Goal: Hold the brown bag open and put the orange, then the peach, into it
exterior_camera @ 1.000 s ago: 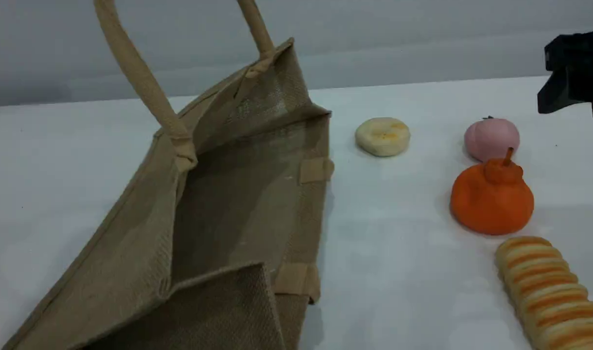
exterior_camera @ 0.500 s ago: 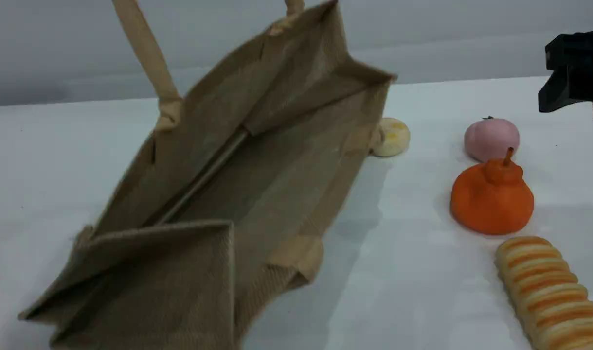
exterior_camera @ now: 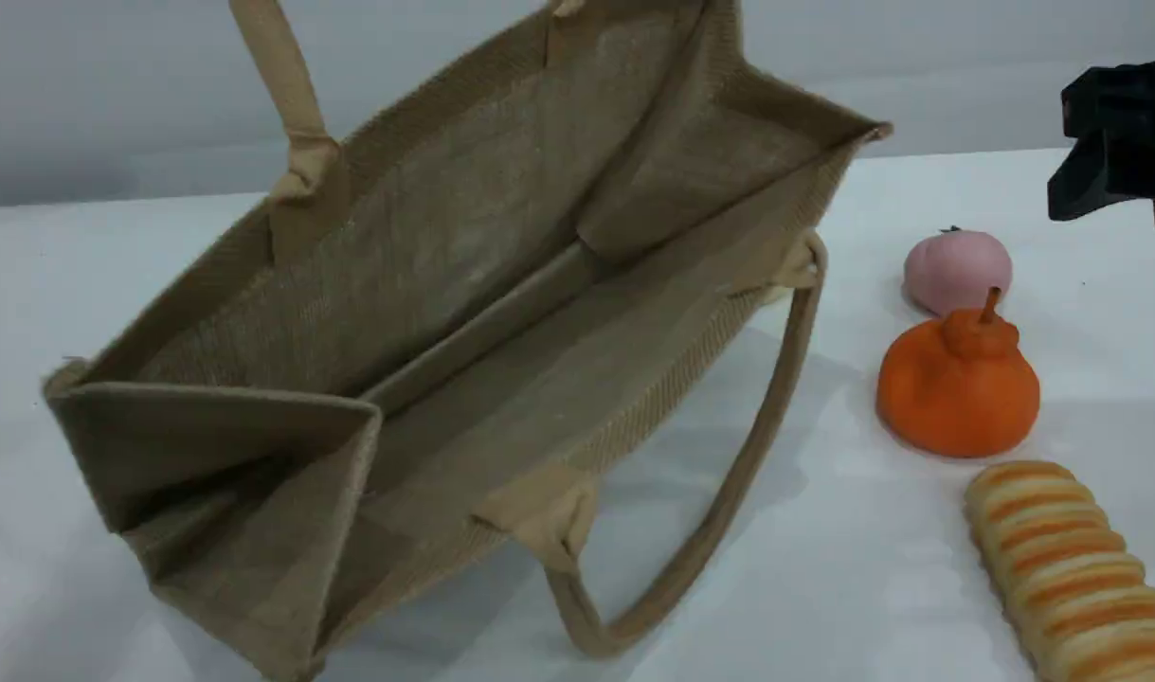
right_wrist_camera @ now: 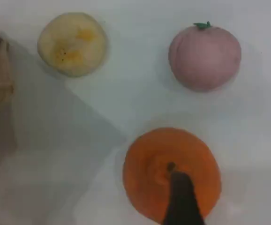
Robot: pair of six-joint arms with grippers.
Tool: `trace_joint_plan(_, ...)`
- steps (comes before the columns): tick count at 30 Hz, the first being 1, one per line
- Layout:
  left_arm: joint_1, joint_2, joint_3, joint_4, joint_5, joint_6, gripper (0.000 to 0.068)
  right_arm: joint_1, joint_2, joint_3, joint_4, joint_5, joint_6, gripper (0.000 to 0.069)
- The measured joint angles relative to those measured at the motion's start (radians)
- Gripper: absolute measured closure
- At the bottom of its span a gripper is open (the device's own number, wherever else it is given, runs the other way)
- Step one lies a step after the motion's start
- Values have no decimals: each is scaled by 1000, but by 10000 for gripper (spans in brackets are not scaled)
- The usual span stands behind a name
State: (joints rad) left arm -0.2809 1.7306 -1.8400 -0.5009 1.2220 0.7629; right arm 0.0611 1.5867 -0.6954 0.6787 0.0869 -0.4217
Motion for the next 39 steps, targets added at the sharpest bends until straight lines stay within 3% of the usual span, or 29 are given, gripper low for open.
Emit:
trace_joint_plan(14, 0, 2, 0, -49, 0, 37, 596, 0, 100, -43, 0, -11, -34, 267)
trace_joint_plan(24, 0, 4, 1, -49, -2, 37, 596, 32, 197, -163, 0, 114, -80, 267)
trace_joint_plan(30, 0, 4, 2, -47, -2, 31, 596, 96, 259, -164, 15, 49, -81, 267)
trace_joint_plan(39, 0, 4, 2, -47, -2, 13, 596, 99, 336, -171, 38, -68, -80, 267)
